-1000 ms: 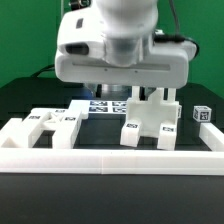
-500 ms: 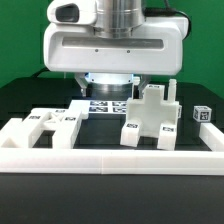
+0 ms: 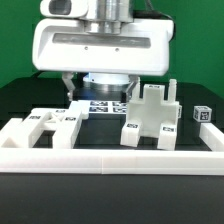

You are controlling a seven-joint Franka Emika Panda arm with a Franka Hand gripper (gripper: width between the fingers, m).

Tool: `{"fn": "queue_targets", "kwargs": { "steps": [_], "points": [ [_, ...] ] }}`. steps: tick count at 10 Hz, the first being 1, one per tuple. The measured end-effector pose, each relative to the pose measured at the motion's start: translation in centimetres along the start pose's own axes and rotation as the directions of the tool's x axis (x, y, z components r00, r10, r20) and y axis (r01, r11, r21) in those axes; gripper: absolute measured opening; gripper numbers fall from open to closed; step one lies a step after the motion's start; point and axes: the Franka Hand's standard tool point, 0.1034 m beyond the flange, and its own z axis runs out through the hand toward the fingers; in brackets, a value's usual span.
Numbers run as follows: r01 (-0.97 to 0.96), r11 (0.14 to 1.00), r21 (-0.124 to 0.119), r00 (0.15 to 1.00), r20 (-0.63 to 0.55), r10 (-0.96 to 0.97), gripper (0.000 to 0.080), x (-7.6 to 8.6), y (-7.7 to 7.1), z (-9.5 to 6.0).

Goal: Assemble chair

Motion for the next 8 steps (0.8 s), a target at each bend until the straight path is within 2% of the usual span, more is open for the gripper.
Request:
{"fn": "queue_targets", "kwargs": {
  "steps": [3,4,8],
  "points": [
    [0.078,0.997,-0.019,0.997,-0.028,-0.078,0.0649,-1.7,3.4,1.4],
    [0.075,0.997,-0.018,0.997,-0.017,-0.075,0.0649,-2.3,3.5,2.0],
    [0.078,0.997,-0.017,0.997,-0.015,-0.078,0.0649,-2.3,3.4,2.0]
  ]
}}
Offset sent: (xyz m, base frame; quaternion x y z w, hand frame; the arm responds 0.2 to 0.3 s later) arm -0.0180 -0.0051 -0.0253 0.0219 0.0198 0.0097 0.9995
